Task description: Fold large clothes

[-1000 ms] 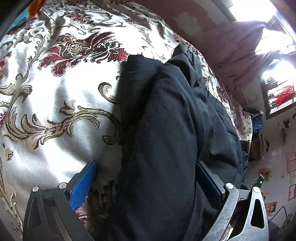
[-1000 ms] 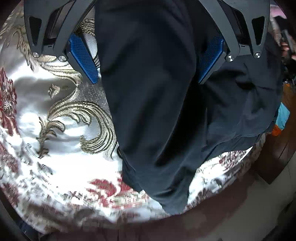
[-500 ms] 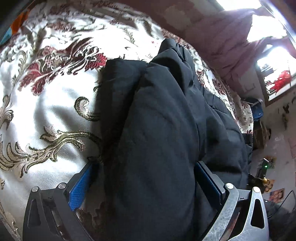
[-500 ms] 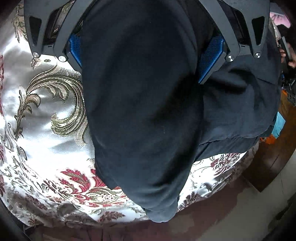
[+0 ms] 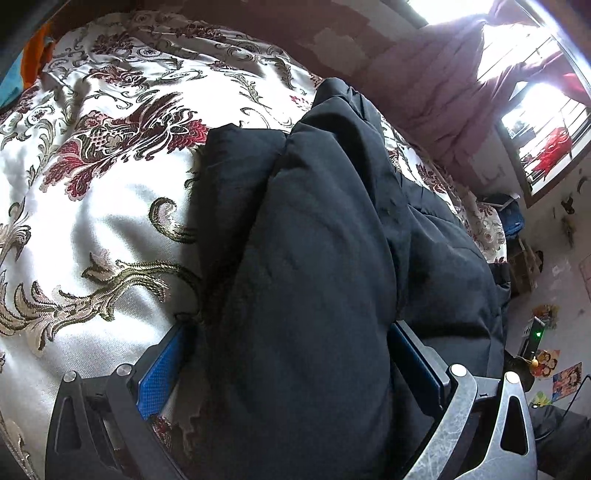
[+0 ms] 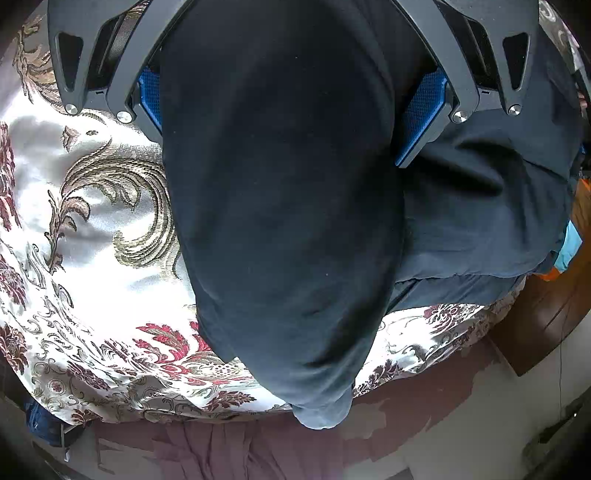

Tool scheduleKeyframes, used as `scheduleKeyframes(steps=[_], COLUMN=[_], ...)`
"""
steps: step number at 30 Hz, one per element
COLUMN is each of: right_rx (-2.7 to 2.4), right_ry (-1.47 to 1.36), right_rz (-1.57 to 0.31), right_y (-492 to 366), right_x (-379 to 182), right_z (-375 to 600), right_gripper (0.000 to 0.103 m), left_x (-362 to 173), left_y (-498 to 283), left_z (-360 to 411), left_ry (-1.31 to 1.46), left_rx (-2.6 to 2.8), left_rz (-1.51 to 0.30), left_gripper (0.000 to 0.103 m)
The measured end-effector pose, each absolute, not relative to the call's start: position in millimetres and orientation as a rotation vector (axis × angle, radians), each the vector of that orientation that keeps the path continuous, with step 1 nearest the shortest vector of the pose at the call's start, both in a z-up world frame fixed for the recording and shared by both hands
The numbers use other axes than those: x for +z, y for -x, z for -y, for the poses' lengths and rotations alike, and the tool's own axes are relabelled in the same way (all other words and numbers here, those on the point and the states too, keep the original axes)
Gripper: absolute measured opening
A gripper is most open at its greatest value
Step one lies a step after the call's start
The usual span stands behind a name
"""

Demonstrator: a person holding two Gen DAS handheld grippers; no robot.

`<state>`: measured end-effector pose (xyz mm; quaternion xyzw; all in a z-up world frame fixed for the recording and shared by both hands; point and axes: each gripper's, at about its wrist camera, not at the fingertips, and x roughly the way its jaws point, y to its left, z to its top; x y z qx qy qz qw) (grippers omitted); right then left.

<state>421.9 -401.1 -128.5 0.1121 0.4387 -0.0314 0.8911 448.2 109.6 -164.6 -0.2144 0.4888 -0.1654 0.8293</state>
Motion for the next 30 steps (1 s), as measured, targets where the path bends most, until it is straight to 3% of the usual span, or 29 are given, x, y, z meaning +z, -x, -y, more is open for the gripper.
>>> scheduleKeyframes(steps=[12, 20, 25, 26, 28, 29, 30], right_rx=[-0.072, -0.133, -0.140, -0.138, -0.121, -0.107, -0.090], right_ry=[-0.223, -0.298, -0.303, -0.310, -0.333, -0.332, -0.325], right_rz=[-0.890, -1.039, -1.102, -1.106, -1.115, -1.117, -1.117], right_y=[-416.6, -428.6, -431.2, -430.2, -426.2, -424.4, -422.3], right_x=[-131.4, -125.8, -117.5, -115.6, -106.2, -102.3, -99.4], right_z=[394.8, 394.3, 390.5, 391.0, 392.1, 391.8, 391.4], right_gripper=[0.102, 0.101, 0.077, 0.065, 0.047, 0.036, 0.027], left_x=[-167.4, -166.3, -160.4, -158.5, -153.3, -149.8, -145.0], left_y=[-441.8, -445.2, -456.0, -456.2, -454.3, -451.9, -448.8], left_z=[-108.9, -108.7, -106.7, -106.0, -104.7, -103.2, -101.0], left_ry=[0.455, 0.456, 0.447, 0.442, 0.447, 0.464, 0.468], left_rx=[-0.364, -0.363, -0.333, -0.320, -0.305, -0.315, -0.302], left_rz=[-1.004, -1.048, -1.177, -1.200, -1.218, -1.221, -1.225], left_gripper=[0.103, 0.103, 0.103, 0.101, 0.088, 0.070, 0.062])
